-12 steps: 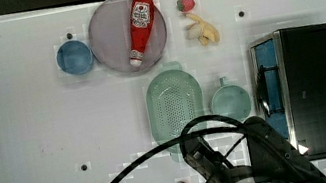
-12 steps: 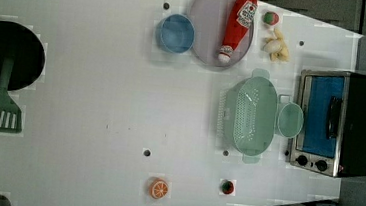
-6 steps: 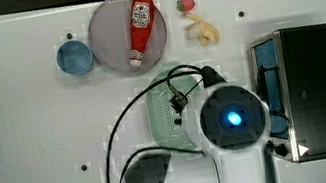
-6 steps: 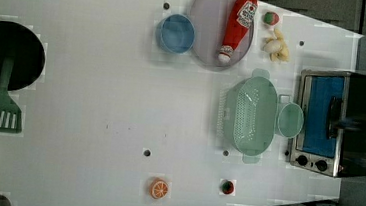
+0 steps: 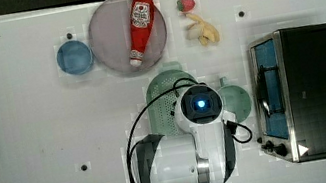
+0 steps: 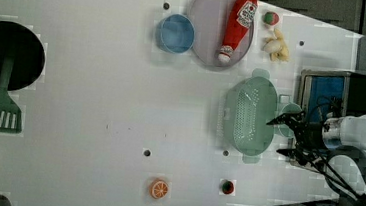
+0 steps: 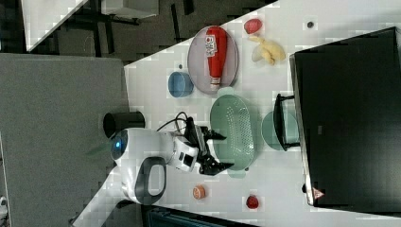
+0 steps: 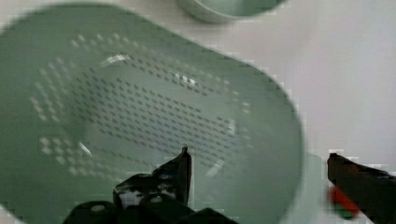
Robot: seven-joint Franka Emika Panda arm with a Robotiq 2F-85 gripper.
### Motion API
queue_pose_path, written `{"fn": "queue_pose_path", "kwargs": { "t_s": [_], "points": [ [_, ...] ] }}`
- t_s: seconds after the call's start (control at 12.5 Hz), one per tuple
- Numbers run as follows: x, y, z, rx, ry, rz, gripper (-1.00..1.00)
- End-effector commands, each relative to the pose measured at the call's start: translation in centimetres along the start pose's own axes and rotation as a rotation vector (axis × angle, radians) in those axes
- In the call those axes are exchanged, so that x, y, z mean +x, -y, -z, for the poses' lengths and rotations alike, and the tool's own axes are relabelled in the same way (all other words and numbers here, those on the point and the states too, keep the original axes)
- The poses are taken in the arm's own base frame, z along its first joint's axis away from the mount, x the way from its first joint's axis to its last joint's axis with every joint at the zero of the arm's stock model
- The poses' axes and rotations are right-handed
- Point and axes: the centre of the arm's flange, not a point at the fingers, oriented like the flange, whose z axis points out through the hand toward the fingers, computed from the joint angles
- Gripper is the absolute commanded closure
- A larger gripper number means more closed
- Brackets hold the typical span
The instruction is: Drag strainer right to left.
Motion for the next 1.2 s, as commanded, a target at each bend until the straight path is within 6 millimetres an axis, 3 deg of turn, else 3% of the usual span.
{"fn": "queue_pose_path", "kwargs": {
  "t_s": [0.08, 0.4, 0.56, 0.88, 1.2],
  "points": [
    [-0.7, 2.6, 1.2, 0.098, -0.034, -0.160, -1.00],
    [-1.5, 4.6, -5.3, 0.114, -0.033, -0.240, -1.00],
    [-2.2, 5.4, -7.6, 0.134, -0.036, -0.224, -1.00],
    [-4.2, 6.2, -10.2, 0.135, -0.030, -0.265, -1.00],
    [-7.8, 7.4, -10.3, 0.139, -0.027, -0.228, -1.00]
  ]
}}
